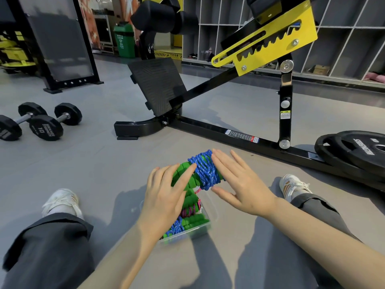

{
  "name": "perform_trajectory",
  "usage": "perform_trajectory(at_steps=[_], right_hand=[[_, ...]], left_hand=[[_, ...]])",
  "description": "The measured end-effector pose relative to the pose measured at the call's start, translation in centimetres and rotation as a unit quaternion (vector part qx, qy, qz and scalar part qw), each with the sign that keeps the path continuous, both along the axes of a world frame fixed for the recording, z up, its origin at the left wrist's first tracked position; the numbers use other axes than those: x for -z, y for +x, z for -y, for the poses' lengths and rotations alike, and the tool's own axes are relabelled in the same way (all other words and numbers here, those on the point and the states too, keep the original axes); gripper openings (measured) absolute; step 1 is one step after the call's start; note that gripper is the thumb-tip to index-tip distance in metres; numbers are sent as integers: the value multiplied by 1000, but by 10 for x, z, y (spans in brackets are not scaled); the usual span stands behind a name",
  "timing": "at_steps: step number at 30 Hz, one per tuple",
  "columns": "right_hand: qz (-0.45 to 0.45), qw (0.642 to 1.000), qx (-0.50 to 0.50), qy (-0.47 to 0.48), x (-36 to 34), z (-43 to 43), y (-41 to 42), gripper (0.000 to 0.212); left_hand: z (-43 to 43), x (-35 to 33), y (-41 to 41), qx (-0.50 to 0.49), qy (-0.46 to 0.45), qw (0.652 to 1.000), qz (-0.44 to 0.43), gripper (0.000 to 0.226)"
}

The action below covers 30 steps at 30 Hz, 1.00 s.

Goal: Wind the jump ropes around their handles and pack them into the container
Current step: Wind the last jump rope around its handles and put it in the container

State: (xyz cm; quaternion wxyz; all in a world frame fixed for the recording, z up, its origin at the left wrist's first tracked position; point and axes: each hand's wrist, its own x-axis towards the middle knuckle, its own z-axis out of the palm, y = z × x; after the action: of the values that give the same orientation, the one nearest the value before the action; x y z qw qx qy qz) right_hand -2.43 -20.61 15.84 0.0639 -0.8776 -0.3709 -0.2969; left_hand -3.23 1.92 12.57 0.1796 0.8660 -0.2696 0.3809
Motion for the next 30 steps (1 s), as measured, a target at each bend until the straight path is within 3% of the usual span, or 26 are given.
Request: perform_trajectory(at_steps=[3, 8, 19, 26, 30], right_hand=[[-21, 998, 6, -61, 16, 4, 4, 67], [-15, 998, 0, -58, 38, -9, 19, 57], [-200, 977, 14, -71, 153, -2, 18, 57], [-259, 965, 2, -38, 183, 1, 42, 52], [-264, 965, 2, 5, 195, -4, 35, 53]], left_hand=[[-8, 8, 2, 9, 38, 999, -3, 83], [-32, 19, 17, 25, 102, 993, -45, 94], [-27, 127, 16, 27, 167, 971, -167, 87], [-28, 155, 42, 38, 177, 966, -183, 77], [-24, 163, 39, 15, 178, 975, -134, 50]])
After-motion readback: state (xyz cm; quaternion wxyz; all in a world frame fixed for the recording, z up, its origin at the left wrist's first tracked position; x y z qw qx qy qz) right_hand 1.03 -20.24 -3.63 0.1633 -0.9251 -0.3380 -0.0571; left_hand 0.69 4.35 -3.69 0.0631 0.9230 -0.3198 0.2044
